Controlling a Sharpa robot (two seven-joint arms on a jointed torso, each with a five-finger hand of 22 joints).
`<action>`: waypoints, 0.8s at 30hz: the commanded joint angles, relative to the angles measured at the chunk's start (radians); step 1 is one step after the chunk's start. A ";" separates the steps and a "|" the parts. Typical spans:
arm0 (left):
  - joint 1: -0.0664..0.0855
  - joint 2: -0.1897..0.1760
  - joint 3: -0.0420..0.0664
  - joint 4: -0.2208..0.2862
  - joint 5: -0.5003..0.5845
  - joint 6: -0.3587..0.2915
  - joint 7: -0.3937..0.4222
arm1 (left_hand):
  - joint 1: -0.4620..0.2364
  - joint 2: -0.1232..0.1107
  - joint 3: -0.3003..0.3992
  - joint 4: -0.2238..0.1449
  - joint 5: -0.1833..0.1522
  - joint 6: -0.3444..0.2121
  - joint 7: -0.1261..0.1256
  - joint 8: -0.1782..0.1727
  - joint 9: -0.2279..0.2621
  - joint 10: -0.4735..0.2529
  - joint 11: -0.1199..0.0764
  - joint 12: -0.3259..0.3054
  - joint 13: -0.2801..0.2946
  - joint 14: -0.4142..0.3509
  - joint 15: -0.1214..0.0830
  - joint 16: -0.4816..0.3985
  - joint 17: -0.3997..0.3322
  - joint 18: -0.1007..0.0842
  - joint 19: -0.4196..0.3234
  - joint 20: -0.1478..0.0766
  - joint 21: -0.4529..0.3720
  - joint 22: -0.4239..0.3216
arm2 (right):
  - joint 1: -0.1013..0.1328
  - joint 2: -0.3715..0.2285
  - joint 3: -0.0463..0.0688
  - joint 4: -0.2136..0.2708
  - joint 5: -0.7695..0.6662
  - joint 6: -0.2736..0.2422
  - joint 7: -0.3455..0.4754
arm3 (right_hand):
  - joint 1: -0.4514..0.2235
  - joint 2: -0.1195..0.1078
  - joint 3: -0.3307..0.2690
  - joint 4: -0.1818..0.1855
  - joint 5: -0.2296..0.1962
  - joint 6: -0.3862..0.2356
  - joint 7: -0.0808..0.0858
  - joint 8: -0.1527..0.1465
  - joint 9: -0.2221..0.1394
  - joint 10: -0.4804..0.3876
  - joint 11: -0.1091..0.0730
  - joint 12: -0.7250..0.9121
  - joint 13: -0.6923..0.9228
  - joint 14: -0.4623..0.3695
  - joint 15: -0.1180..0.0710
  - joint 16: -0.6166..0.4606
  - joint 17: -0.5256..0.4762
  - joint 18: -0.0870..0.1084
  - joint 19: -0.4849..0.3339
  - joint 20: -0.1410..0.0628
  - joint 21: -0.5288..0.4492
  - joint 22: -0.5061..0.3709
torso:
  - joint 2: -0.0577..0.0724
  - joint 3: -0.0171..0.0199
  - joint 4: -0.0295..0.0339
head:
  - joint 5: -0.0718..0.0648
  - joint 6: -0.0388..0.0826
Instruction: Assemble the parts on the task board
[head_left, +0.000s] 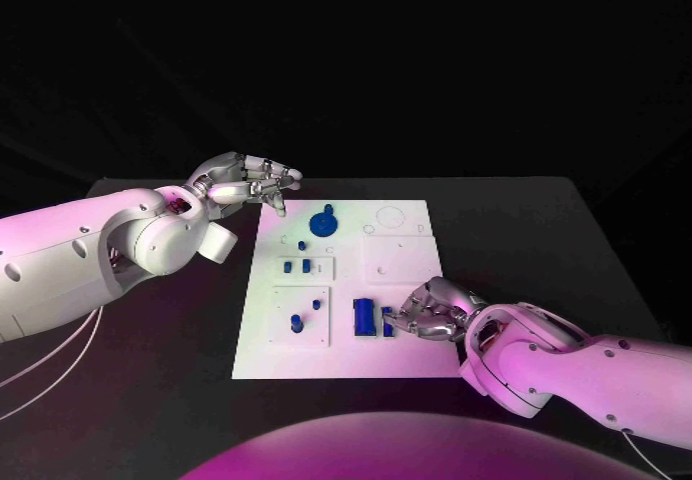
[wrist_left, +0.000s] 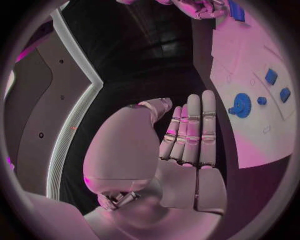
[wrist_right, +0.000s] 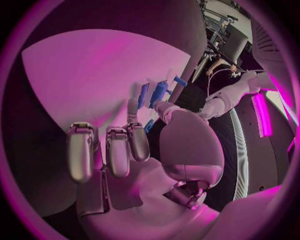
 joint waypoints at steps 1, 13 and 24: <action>0.000 0.001 0.000 0.001 0.001 0.014 0.005 | 0.004 0.006 0.006 0.002 0.006 -0.007 0.004 0.005 0.000 -0.007 -0.002 0.006 -0.001 -0.004 0.004 0.002 0.001 0.015 0.005 -0.002 -0.004 -0.002 | -0.001 -0.009 0.000 0.005 -0.004 0.030 0.030 | 0.025 0.001 -0.009 -0.005 -0.001 0.004 0.001 -0.006 0.001 0.043 -0.001 -0.005 0.146 0.089 0.000 0.005 0.193 -0.009 0.066 -0.007 -0.005 0.226 | 0.000 0.0003 -0.0011 | 0.001 0.000; -0.001 0.007 0.000 -0.011 0.056 -0.009 0.058 | -0.015 -0.002 -0.004 0.016 0.003 -0.010 0.003 0.005 0.000 -0.008 -0.002 0.010 -0.003 -0.007 0.007 0.002 0.001 0.014 0.003 0.001 -0.012 -0.006 | 0.074 -0.058 0.001 -0.047 0.301 -0.010 0.491 | 0.165 0.003 -0.020 -0.046 0.170 -0.084 0.045 -0.068 -0.015 -0.011 0.032 -0.099 0.097 0.067 0.025 -0.043 0.106 0.025 0.010 0.010 -0.187 0.178 | -0.015 -0.0028 -0.0076 | 0.001 0.000; -0.031 0.061 -0.001 -0.086 0.198 -0.095 0.190 | -0.003 -0.023 -0.060 0.043 -0.010 -0.008 -0.014 0.042 0.019 0.090 0.005 -0.118 -0.039 -0.141 0.044 -0.335 -0.118 0.013 -0.122 0.061 -0.345 -0.207 | 0.193 0.054 0.011 -0.367 0.779 0.048 0.853 | 0.300 -0.001 0.094 -0.120 0.080 -0.185 0.110 -0.135 -0.065 -0.409 0.097 -0.828 -0.429 -0.248 0.088 -0.669 -0.600 0.144 -0.300 0.076 -1.109 -0.207 | -0.053 -0.0078 -0.0145 | -0.013 0.068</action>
